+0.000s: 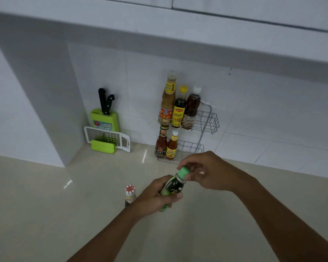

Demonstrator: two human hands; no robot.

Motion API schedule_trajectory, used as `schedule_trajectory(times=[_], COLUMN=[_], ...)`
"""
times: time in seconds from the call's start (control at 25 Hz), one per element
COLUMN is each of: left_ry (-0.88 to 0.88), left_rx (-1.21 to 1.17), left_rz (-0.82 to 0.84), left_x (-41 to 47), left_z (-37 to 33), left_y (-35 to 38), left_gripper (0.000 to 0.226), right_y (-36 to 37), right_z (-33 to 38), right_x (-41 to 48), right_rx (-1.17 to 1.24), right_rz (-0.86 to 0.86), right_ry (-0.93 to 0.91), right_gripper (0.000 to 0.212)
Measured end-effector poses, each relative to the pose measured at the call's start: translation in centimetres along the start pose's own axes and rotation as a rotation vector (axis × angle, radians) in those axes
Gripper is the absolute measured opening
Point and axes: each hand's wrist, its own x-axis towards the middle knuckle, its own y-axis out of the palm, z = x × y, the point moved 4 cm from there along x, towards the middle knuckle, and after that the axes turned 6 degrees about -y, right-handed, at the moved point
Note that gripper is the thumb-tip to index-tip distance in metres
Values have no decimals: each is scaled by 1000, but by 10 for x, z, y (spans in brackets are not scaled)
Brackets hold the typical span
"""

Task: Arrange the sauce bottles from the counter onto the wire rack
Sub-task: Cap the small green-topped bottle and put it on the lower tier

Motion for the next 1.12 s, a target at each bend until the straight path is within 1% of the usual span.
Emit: schedule_trajectory(times=[0.04, 0.12, 0.16, 0.2, 0.24, 0.28, 0.32, 0.36, 0.4, 0.44, 0.48, 0.52, 0.56, 0.6, 0.64, 0.72, 0.76, 0.8, 0.84, 0.88, 0.96, 1.0, 1.04, 1.08, 1.12], left_ry=[33, 121, 161, 175, 155, 117, 66, 30, 6, -17, -37, -56, -67, -61, -43, -35, -48, -59, -63, -67, -89, -106, -122, -129, -117], left_rx=[151, 595, 760, 816, 794, 707, 578, 437, 315, 220, 163, 145, 159, 185, 216, 207, 157, 92, 34, -7, -69, -88, -86, -54, 11], left_rz=[-75, -313, -413, -457, -449, -414, -357, -306, -278, -252, -224, -191, -163, -140, -115, -41, 17, 83, 155, 221, 337, 373, 383, 356, 286], left_x=[0, 0, 0, 2, 4, 6, 10, 14, 18, 23, 27, 30, 34, 37, 38, 39, 39, 40, 40, 40, 41, 42, 43, 46, 50], left_z=[-8, -19, -24, -27, -29, -31, -32, -34, -36, -39, -41, -44, -47, -49, -52, -58, -62, -66, -70, -73, -78, -78, -78, -77, -76], left_y=[-1, -1, 0, 2, 2, 1, -1, -4, -9, -15, -20, -24, -28, -29, -28, -22, -18, -15, -14, -13, -10, -10, -10, -10, -12], left_gripper=[28, 36, 39, 40, 39, 37, 35, 34, 32, 29, 24, 20, 19, 19, 21, 21, 19, 16, 15, 15, 18, 20, 20, 18, 16], right_y=[-4, -4, -2, -2, -2, -5, -8, -15, -23, -29, -33, -34, -32, -28, -27, -29, -35, -41, -46, -51, -52, -48, -43, -39, -34], right_z=[4, 7, 5, 1, -4, -6, -8, -9, -10, -8, -5, -4, -2, -2, -1, -2, -2, -1, 1, 4, 13, 14, 13, 12, 8], right_x=[1, 3, 4, 3, 3, 2, 2, 3, 6, 8, 9, 11, 12, 15, 17, 20, 20, 21, 22, 23, 24, 25, 27, 29, 32], right_rx=[-76, -199, -212, -191, -148, -100, -64, -27, 17, 79, 130, 165, 156, 110, 30, -121, -143, -112, -64, -65, -270, -380, -437, -444, -457], right_rz=[-8, -52, -65, -77, -42, 22, 90, 109, 76, 19, -29, -75, -108, -123, -139, -176, -212, -249, -277, -287, -306, -326, -337, -343, -370], right_ry=[34, 171, 271, 375, 463, 532, 553, 531, 449, 323, 186, 88, 60, 86, 138, 219, 205, 136, 22, -108, -320, -365, -366, -318, -258], right_gripper=[13, 53, 70, 83, 93, 100, 103, 97, 81, 59, 48, 44, 34, 19, 27, 65, 75, 78, 72, 60, 36, 34, 36, 38, 40])
